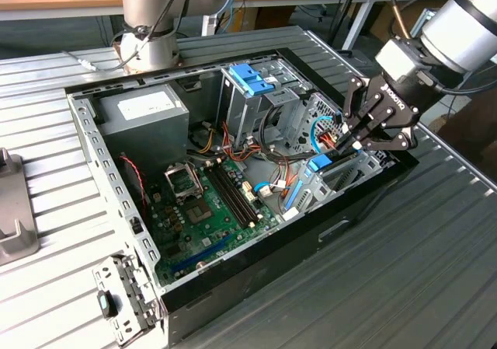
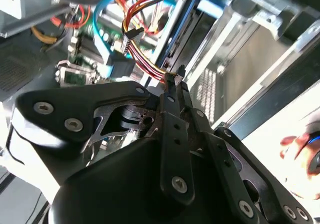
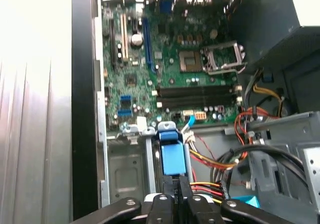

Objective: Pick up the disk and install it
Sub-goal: 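Insert the first disk wire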

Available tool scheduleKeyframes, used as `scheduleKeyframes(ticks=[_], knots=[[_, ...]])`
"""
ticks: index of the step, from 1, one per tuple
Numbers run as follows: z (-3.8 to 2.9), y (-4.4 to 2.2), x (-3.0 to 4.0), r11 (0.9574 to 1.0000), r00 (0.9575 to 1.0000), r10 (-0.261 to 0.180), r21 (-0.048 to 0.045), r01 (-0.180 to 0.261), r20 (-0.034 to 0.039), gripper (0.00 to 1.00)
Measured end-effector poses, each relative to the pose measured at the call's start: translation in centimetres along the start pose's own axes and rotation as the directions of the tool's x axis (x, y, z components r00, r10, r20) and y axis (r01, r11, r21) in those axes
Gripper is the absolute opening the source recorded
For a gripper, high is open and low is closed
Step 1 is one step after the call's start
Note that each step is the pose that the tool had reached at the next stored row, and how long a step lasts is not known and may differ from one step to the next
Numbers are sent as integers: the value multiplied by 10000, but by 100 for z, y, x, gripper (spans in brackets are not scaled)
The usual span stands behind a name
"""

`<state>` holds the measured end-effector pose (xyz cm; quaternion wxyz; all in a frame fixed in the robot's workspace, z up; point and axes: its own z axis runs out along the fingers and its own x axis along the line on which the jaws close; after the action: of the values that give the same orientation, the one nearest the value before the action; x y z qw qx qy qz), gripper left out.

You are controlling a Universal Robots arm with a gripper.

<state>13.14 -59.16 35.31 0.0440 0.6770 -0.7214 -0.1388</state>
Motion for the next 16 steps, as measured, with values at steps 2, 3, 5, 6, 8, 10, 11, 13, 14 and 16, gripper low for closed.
scheduleKeyframes(ticks=[2, 3, 5, 6, 8, 10, 11, 13, 14, 16], knots=[[-5, -54, -15, 9984, 10000, 81, -551, -83, -37, 16], [-5, -70, -19, 9983, 10000, 84, -578, -86, -37, 16], [-4, -113, -27, 9980, 9999, 92, -632, -94, -41, 16], [-3, -134, -34, 9978, 9999, 95, -661, -98, -44, 16], [4, -196, -51, 9972, 9999, 108, -746, -112, -50, 16], [0, -269, -71, 9967, 9999, 128, -801, -136, -105, 16], [-2, -303, -83, 9965, 9998, 139, -828, -150, -138, 16], [0, -342, -99, 9962, 9998, 140, -859, -154, -170, 16], [1, -365, -108, 9961, 9997, 127, -876, -143, -188, 16], [5, -390, -118, 9959, 9997, 90, -896, -109, -221, 16]])
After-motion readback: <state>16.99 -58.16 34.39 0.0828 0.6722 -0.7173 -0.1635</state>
